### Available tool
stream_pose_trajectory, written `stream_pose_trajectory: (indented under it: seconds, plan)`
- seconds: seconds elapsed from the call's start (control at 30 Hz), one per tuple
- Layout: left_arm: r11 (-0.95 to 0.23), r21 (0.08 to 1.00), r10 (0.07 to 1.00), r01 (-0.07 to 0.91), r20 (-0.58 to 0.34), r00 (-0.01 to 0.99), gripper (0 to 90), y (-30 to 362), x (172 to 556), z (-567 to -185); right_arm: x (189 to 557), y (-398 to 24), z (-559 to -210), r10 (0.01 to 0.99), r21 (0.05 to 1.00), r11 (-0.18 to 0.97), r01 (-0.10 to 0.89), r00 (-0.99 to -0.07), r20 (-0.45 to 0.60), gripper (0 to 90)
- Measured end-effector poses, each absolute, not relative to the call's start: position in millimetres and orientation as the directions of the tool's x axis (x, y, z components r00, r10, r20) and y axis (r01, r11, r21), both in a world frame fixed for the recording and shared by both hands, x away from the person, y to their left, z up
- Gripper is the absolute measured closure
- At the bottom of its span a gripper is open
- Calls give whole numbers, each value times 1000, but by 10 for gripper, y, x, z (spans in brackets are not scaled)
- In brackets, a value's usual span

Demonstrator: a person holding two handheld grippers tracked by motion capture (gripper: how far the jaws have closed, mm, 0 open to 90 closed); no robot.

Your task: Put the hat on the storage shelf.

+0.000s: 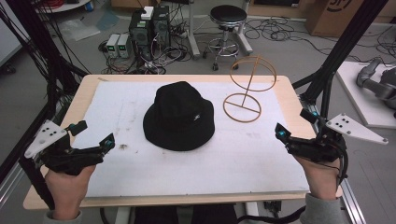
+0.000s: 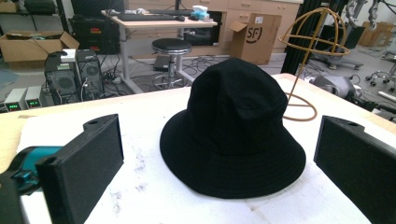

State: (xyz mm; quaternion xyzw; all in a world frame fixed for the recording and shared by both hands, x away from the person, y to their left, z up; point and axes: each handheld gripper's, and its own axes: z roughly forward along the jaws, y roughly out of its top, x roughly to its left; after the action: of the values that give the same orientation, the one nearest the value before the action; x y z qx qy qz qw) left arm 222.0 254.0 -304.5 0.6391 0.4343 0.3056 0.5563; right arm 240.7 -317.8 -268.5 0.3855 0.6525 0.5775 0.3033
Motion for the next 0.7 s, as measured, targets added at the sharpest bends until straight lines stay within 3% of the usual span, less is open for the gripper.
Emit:
stream_pose_trajectory:
  seconds: [0.7]
  plan:
    - [4, 975, 892, 221, -103, 440, 17, 2537, 2270, -3064, 2380, -3222, -2692, 862, 987, 33, 155, -504, 51, 32]
